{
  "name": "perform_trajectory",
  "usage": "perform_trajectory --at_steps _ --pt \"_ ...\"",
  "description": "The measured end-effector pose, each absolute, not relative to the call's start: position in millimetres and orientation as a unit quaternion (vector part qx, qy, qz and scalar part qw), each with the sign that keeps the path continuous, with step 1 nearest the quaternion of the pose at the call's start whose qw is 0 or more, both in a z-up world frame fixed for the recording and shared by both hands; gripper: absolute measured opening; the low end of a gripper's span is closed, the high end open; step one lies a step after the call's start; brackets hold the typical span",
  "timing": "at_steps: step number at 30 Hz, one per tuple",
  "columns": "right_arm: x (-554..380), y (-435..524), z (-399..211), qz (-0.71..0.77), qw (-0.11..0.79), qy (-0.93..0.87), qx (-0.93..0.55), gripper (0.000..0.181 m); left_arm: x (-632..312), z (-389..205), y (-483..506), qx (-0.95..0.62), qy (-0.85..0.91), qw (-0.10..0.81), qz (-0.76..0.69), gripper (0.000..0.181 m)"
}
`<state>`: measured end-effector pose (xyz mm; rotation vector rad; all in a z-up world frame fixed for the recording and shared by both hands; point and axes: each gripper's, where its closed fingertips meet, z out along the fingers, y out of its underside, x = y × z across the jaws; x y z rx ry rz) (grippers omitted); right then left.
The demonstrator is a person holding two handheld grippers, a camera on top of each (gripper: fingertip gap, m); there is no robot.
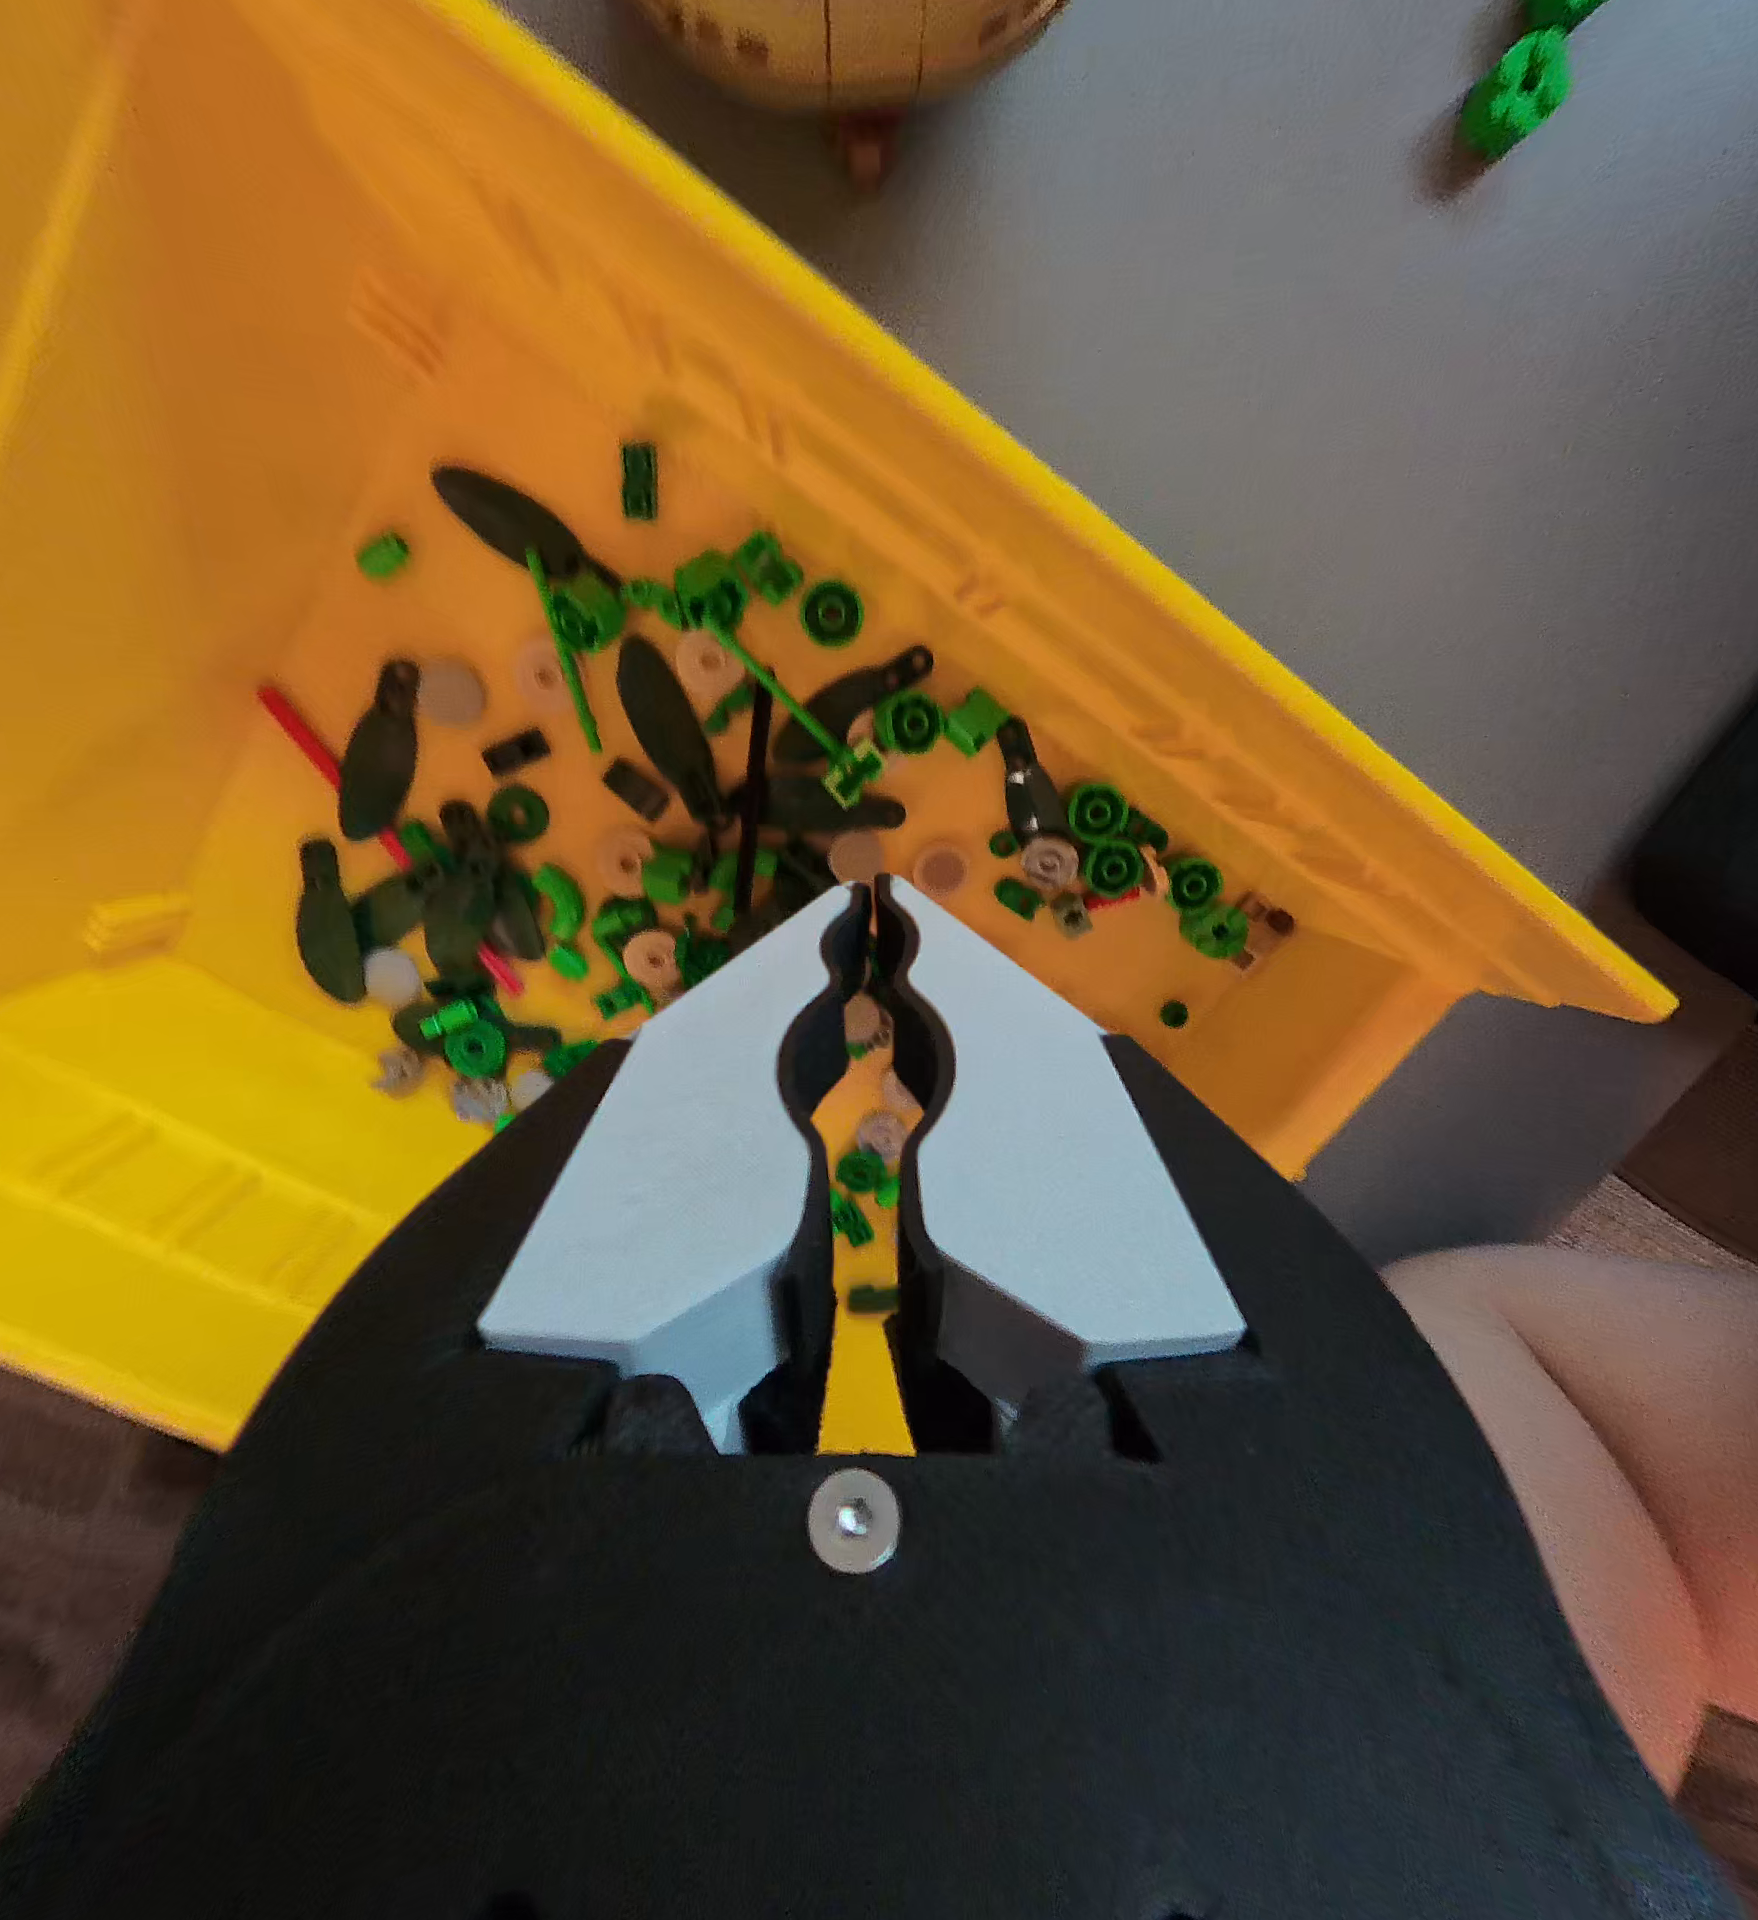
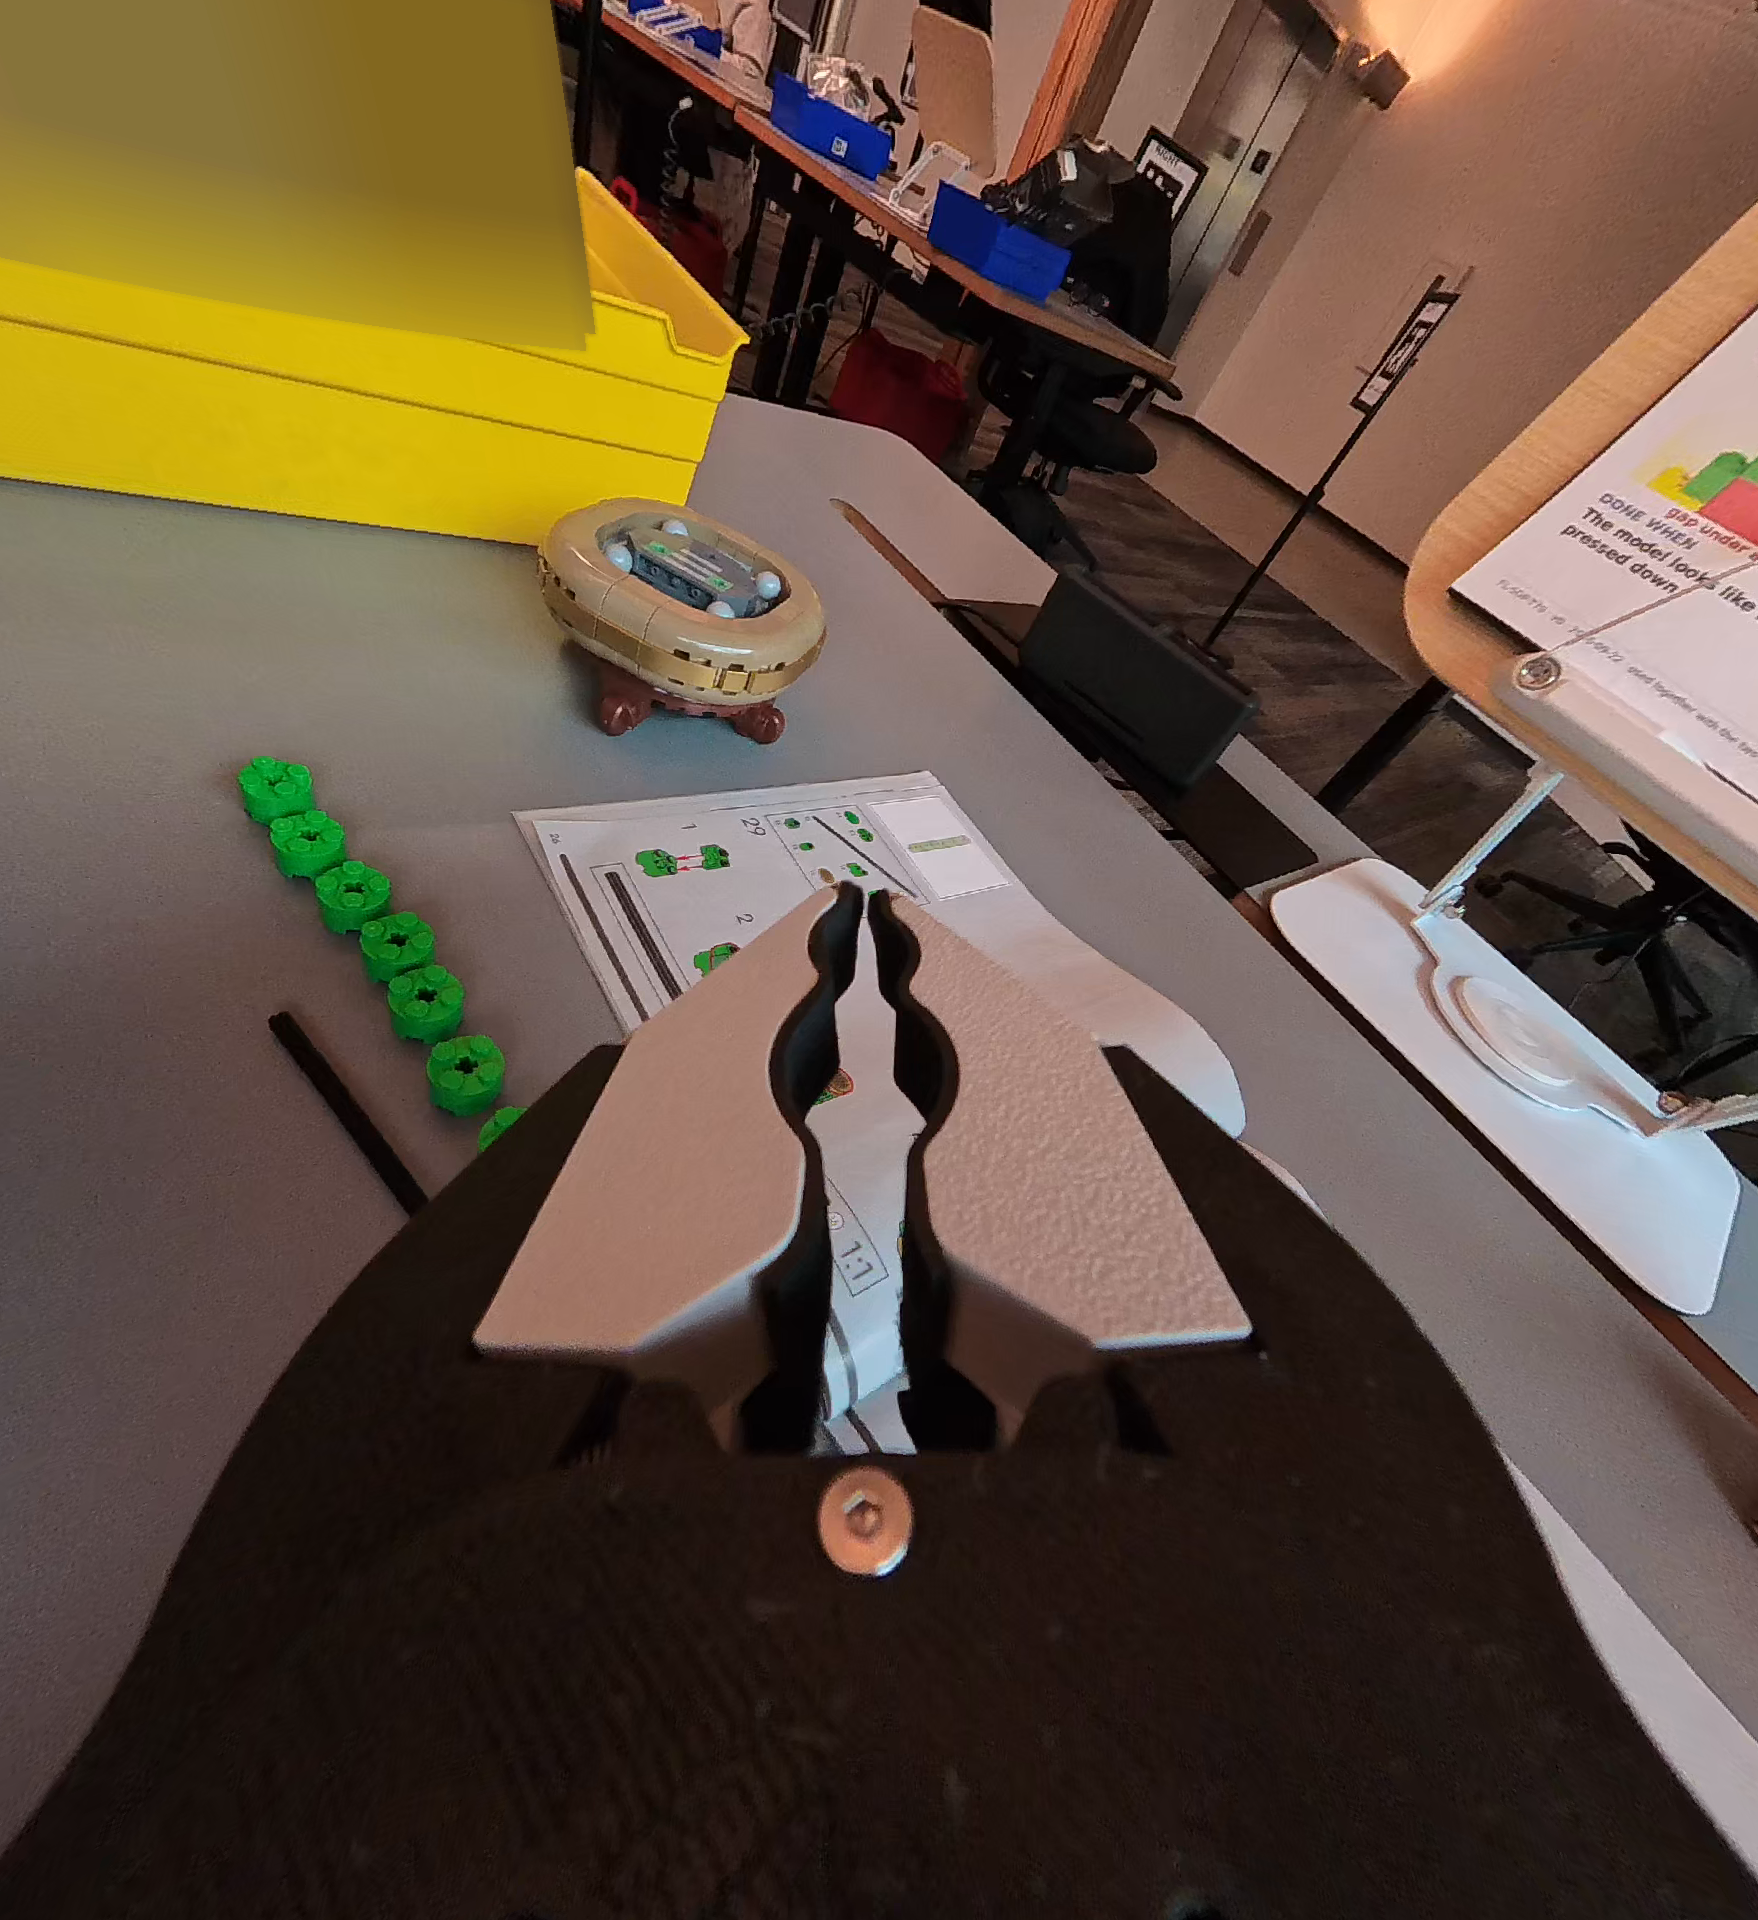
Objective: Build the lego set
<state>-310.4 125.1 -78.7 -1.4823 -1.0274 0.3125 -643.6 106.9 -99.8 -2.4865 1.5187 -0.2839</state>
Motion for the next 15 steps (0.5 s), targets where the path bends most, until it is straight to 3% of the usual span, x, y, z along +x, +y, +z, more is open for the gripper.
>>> perform_trajectory --at_steps 2,5,9,15 --pt "-311 124 -80 0.135 0.607 -0.448 -0.642 0.001 -640 -104 114 -0.841 0.518 0.114 -0.109 0.0" --pt "-311 124 -80 0.136 0.605 -0.45 -0.642 0.001 -634 -111 127 -0.851 0.497 0.116 -0.123 0.022" --pt "-310 124 -81 0.137 0.603 -0.452 -0.643 0.001 -617 -116 129 -0.854 0.475 0.101 -0.188 0.023" --pt "-311 123 -83 0.139 0.598 -0.455 -0.645 0.001 -633 -135 122 -0.832 0.536 0.076 -0.122 0.019"
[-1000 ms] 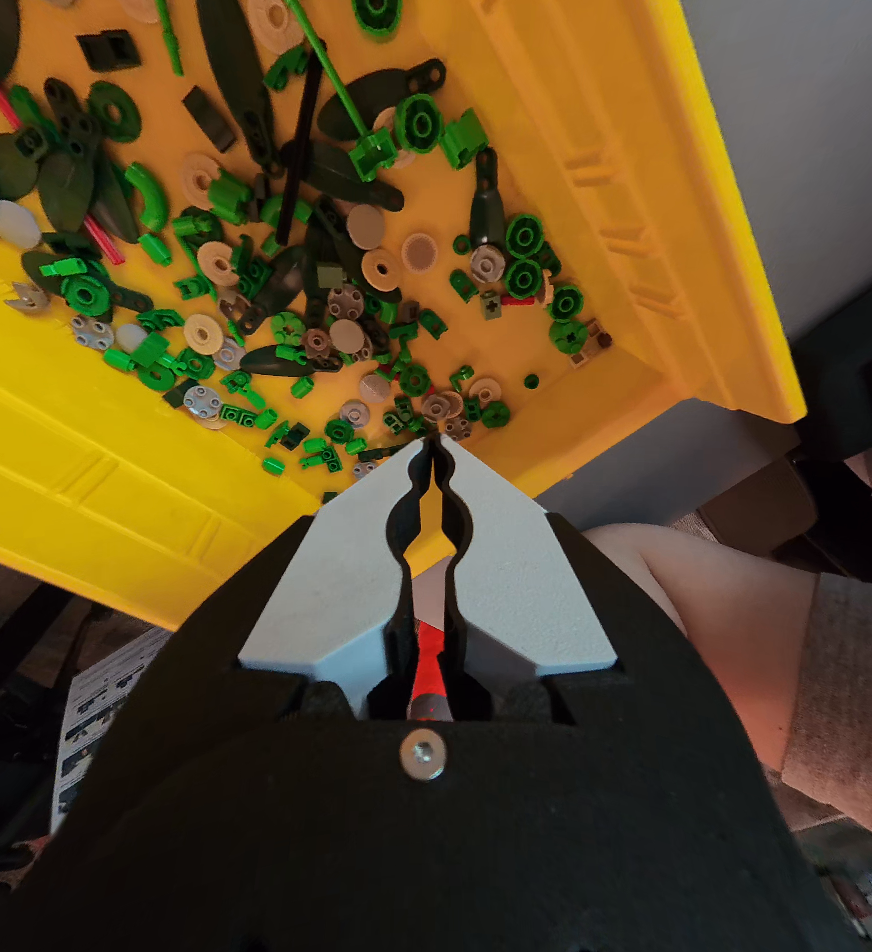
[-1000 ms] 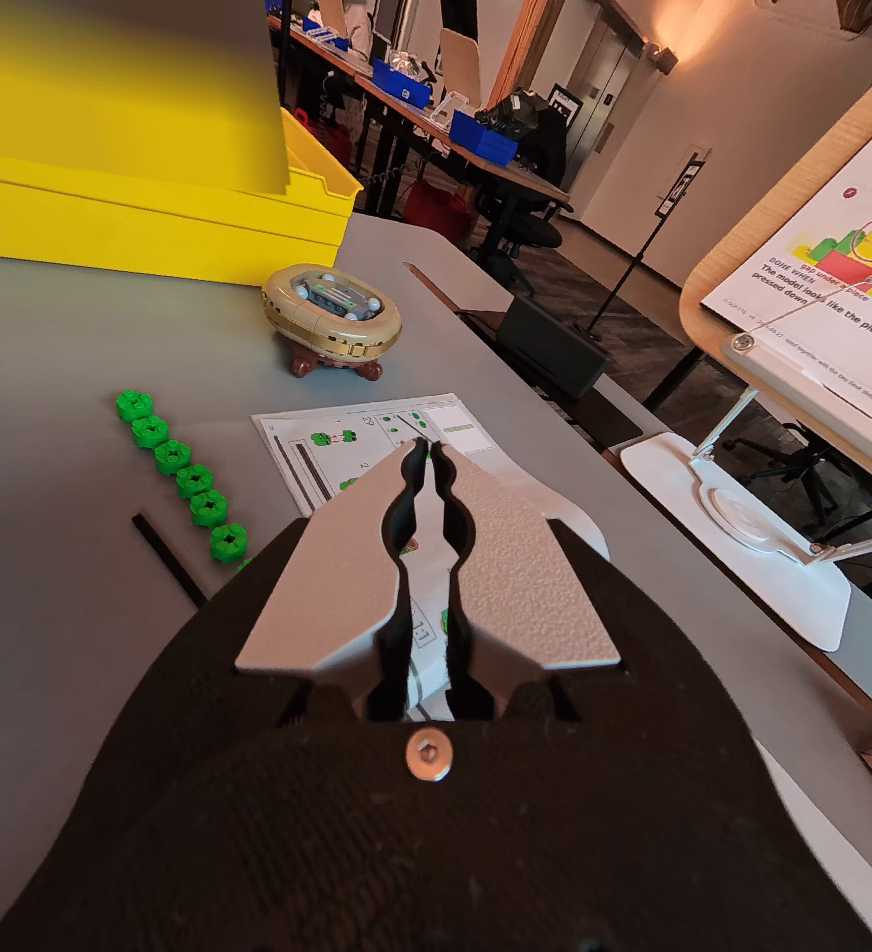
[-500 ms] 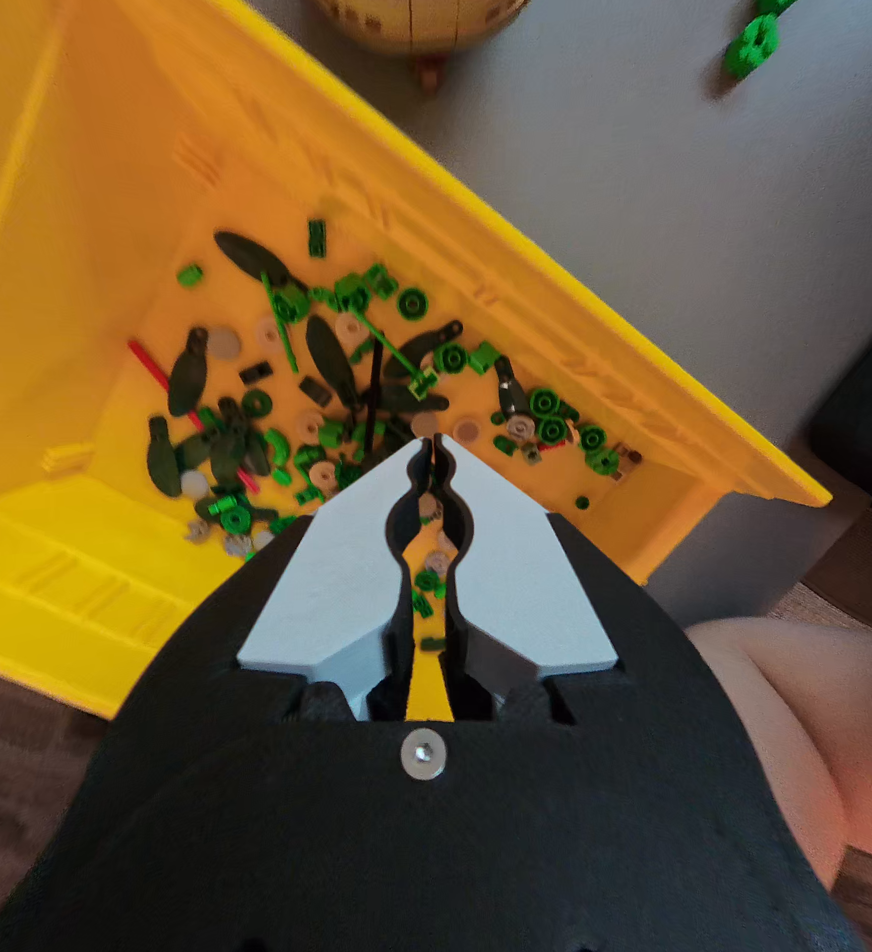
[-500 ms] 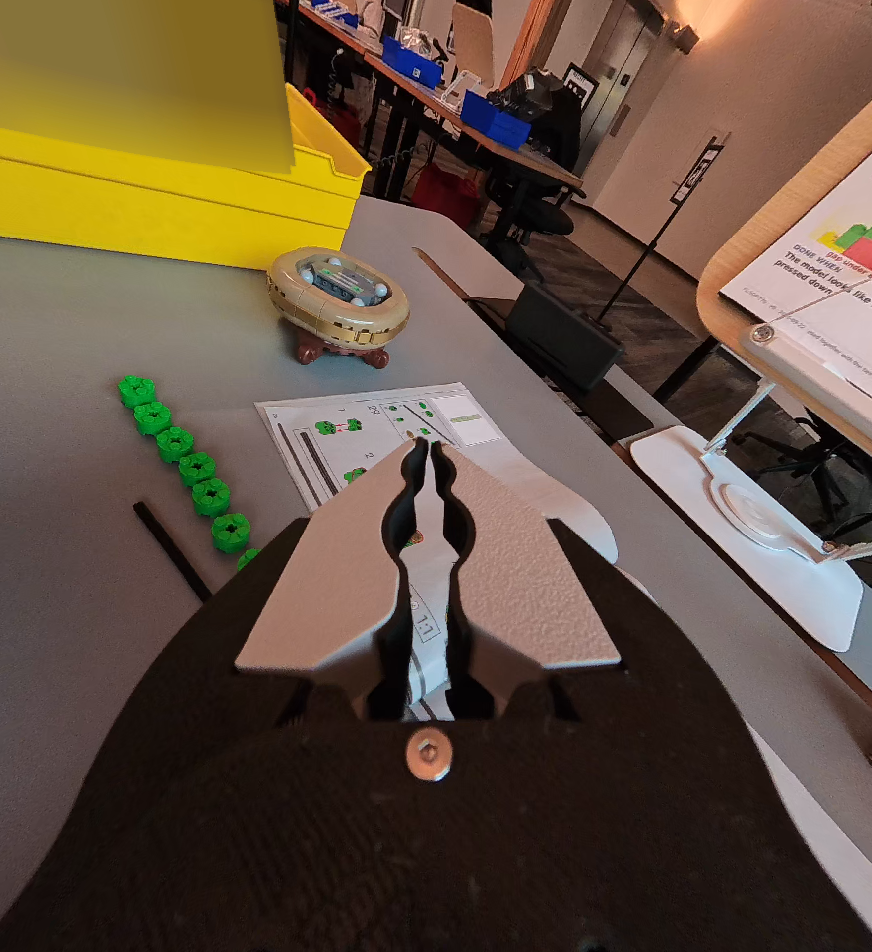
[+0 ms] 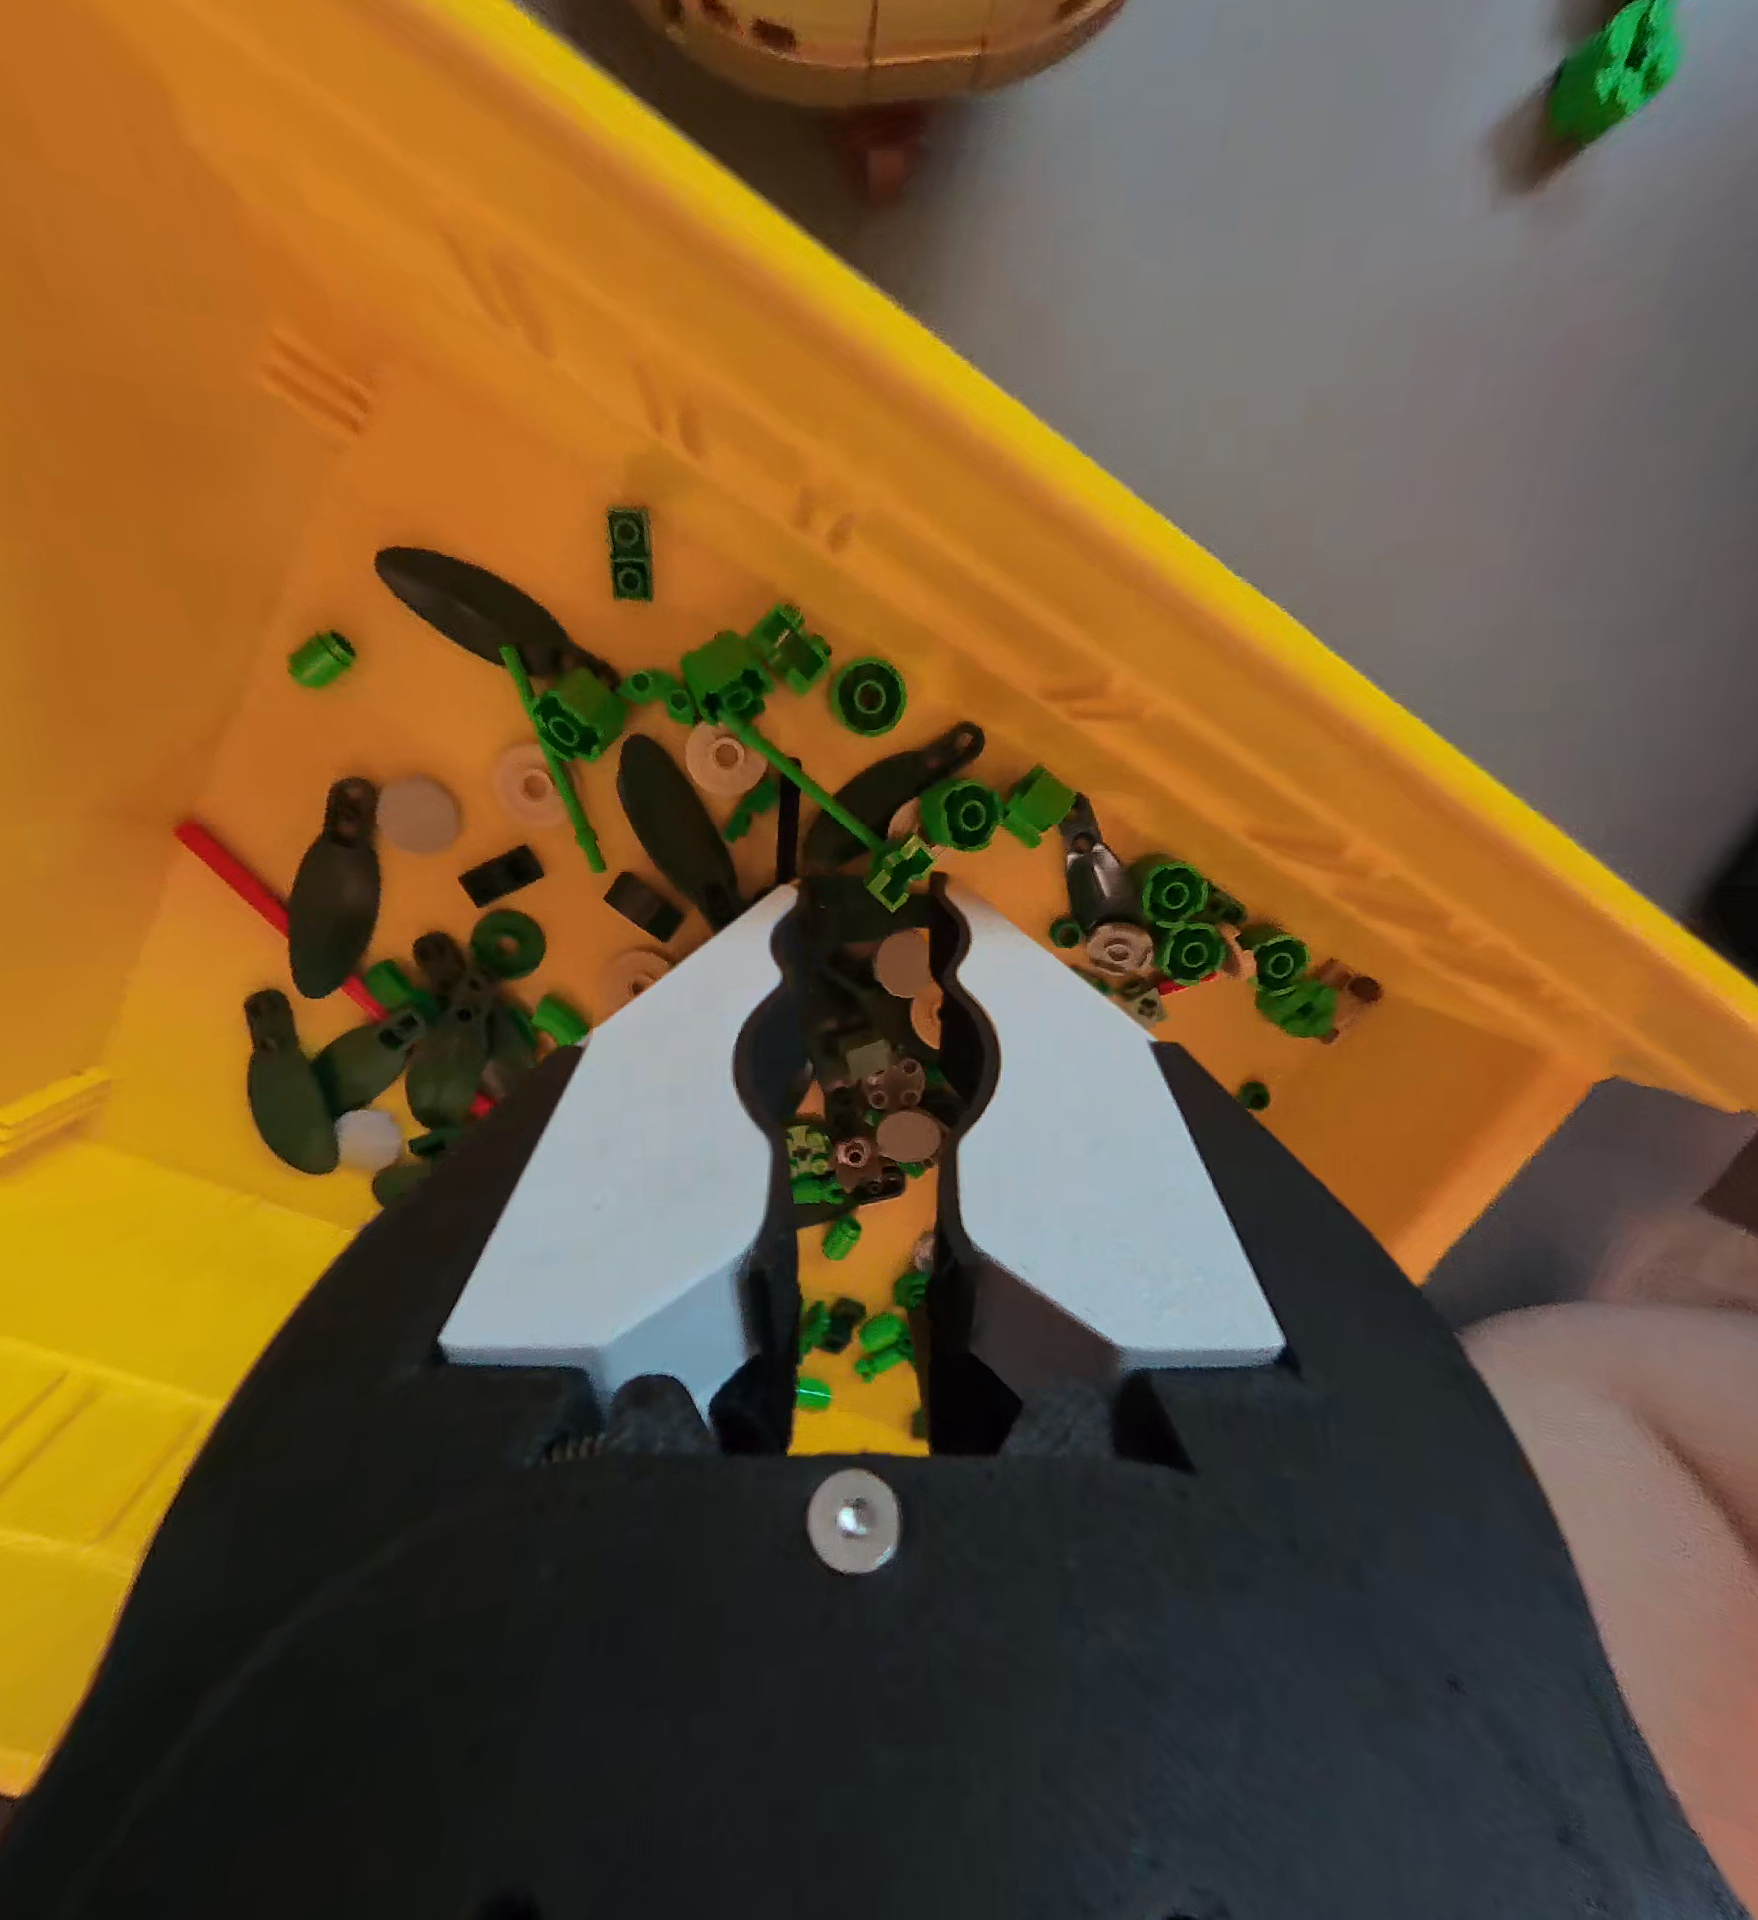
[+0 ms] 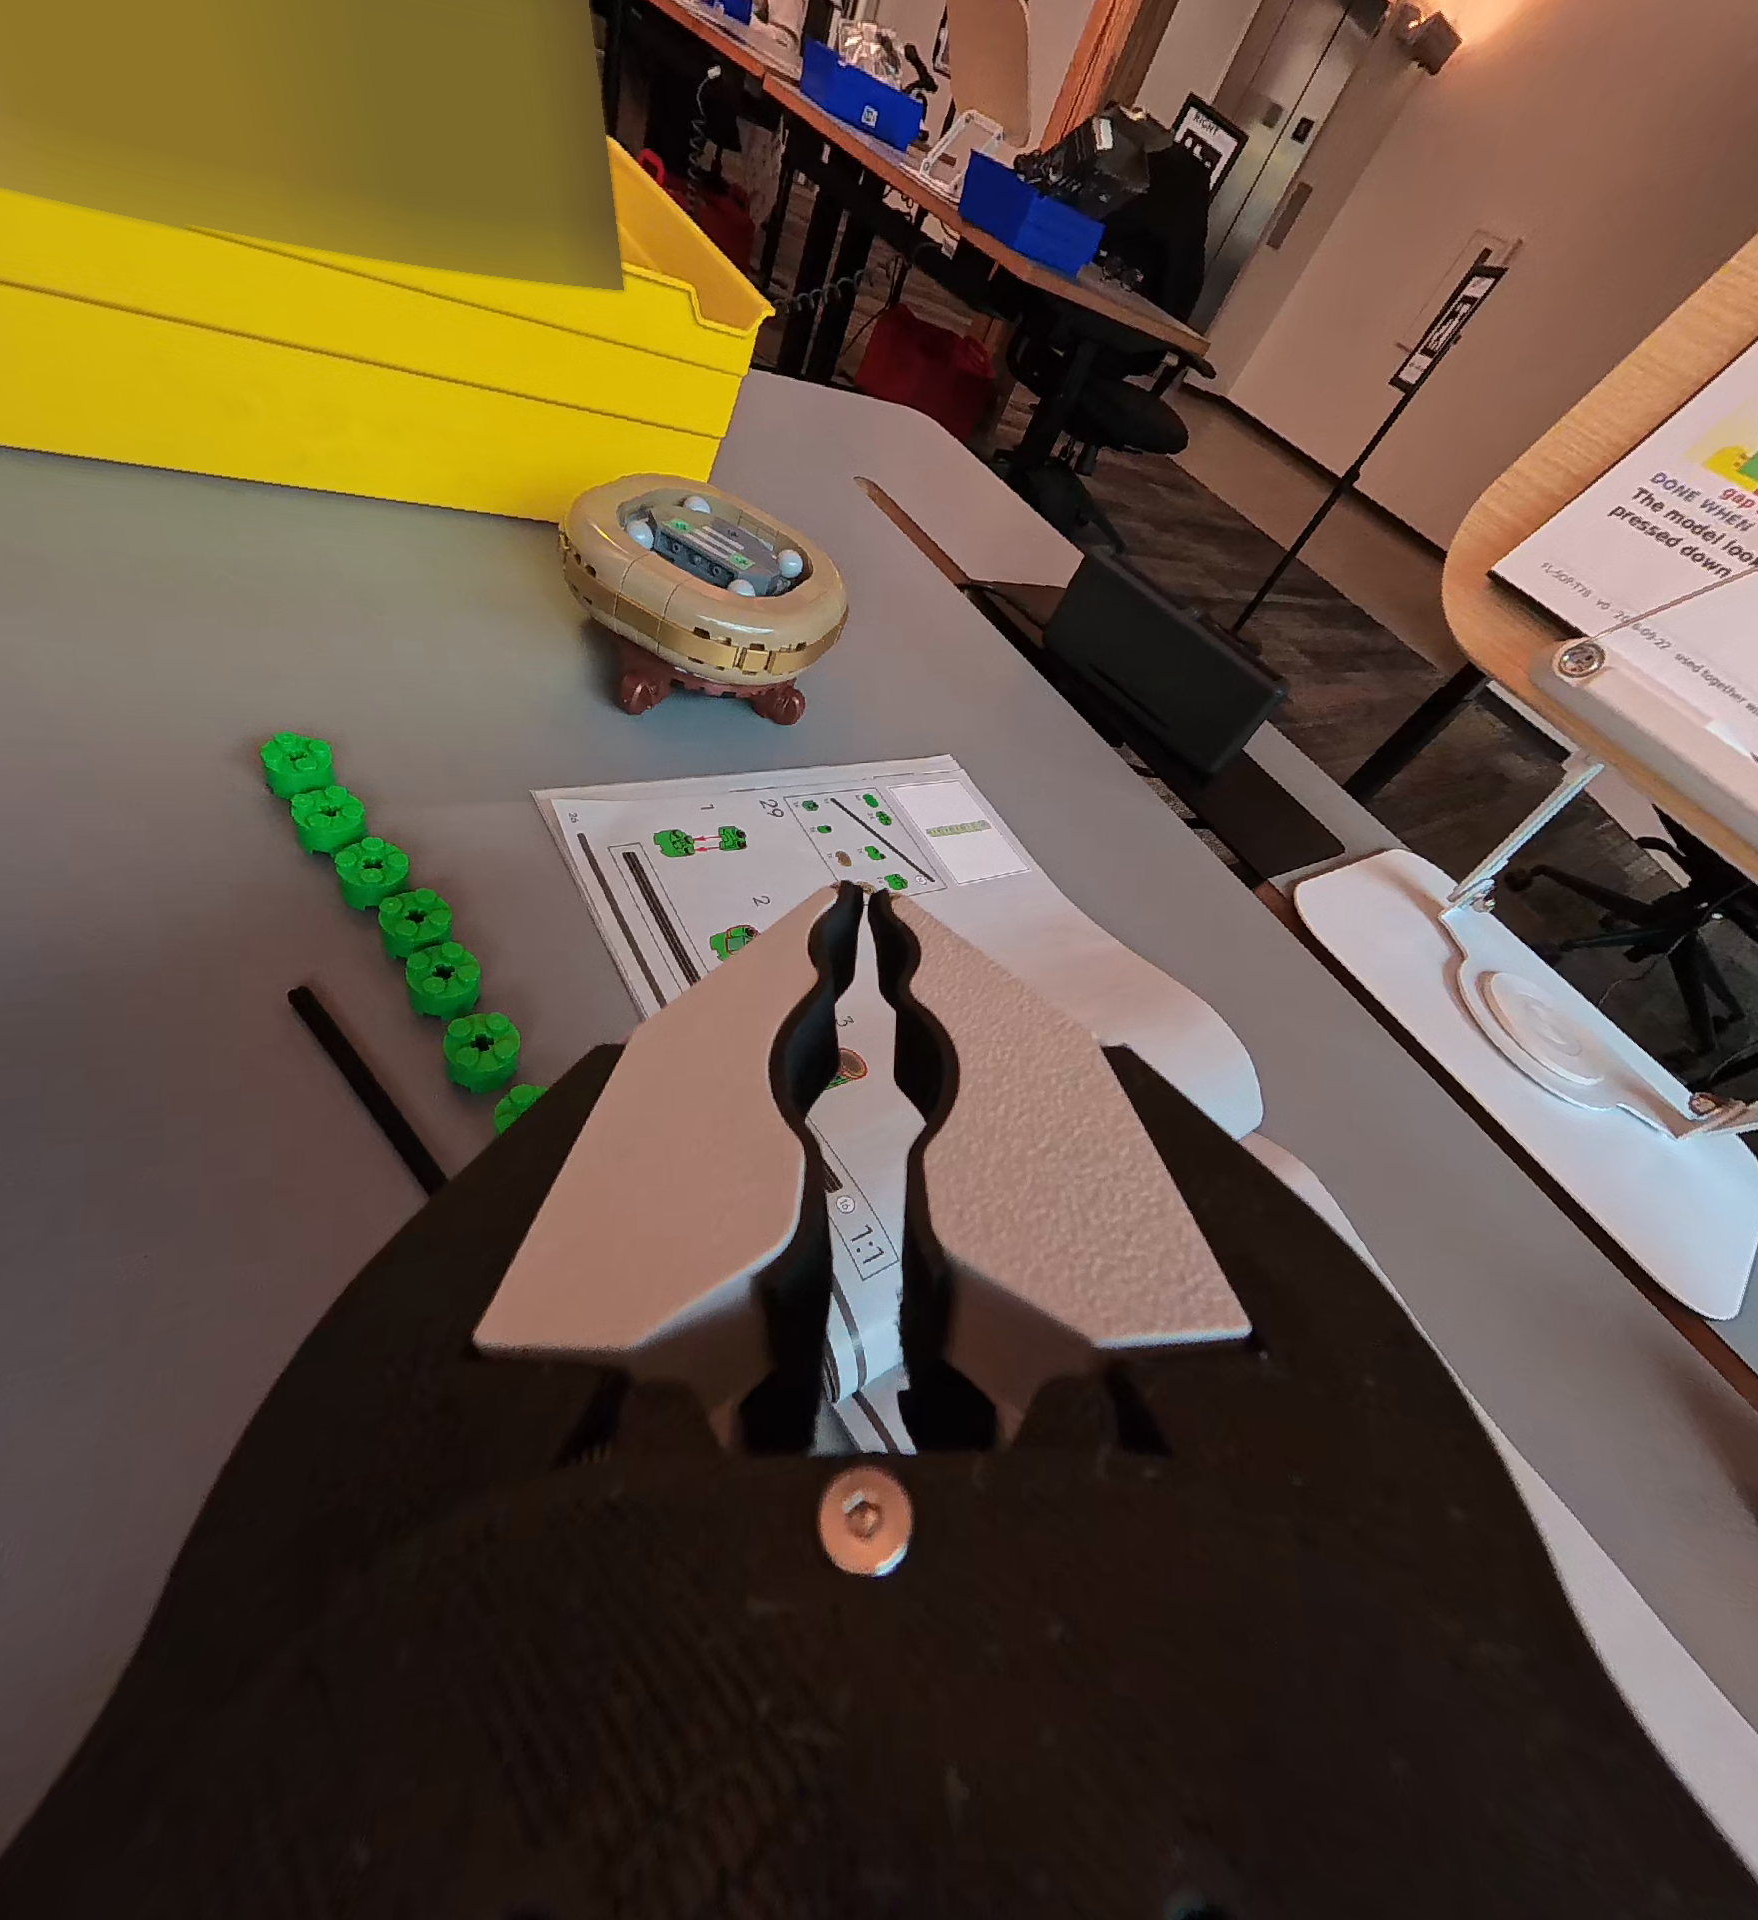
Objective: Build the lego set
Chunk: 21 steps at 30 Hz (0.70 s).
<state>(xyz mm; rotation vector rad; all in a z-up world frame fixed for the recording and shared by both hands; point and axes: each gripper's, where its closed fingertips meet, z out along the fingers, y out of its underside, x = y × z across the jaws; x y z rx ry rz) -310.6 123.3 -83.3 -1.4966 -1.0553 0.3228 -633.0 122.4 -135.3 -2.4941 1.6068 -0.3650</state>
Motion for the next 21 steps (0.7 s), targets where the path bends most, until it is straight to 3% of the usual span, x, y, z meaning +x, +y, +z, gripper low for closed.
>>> perform_trajectory --at_steps 7,9,21 --pt "-311 123 -84 0.142 0.595 -0.457 -0.646 0.001 -628 -141 111 -0.805 0.57 0.068 -0.149 0.019" --pt "-312 123 -85 0.143 0.593 -0.458 -0.646 0.001 -630 -144 112 -0.803 0.575 0.069 -0.137 0.027" --pt "-310 121 -81 0.146 0.595 -0.459 -0.643 0.001 -635 -163 110 -0.787 0.605 0.041 -0.113 0.011"
